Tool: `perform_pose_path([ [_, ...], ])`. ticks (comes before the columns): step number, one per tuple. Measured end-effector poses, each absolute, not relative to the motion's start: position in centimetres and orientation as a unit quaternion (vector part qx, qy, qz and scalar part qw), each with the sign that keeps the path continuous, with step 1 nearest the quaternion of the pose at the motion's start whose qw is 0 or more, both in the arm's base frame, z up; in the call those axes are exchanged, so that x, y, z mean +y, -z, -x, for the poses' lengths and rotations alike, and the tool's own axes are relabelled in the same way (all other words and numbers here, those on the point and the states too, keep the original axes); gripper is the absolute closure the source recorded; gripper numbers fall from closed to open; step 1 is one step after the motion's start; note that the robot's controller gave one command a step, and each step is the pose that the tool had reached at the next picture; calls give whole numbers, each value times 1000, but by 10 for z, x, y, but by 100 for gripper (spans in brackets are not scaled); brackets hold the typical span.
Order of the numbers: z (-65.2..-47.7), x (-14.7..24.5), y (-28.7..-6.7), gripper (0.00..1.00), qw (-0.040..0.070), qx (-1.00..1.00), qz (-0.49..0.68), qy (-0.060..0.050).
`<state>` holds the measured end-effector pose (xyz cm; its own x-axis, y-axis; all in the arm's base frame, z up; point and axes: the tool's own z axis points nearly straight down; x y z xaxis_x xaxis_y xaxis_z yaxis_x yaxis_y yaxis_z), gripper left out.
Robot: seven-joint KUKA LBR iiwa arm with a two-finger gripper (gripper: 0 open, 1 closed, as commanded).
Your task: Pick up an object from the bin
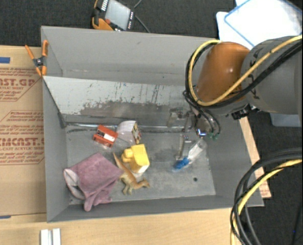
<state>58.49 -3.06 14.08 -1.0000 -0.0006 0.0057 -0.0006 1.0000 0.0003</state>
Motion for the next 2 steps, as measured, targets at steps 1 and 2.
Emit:
perform_pose_path([
  [1, -587, -31, -145, 0, -1, -1000, -1, 0],
  [2, -571, -105, -67, 0, 2, -990, -143, 0],
])
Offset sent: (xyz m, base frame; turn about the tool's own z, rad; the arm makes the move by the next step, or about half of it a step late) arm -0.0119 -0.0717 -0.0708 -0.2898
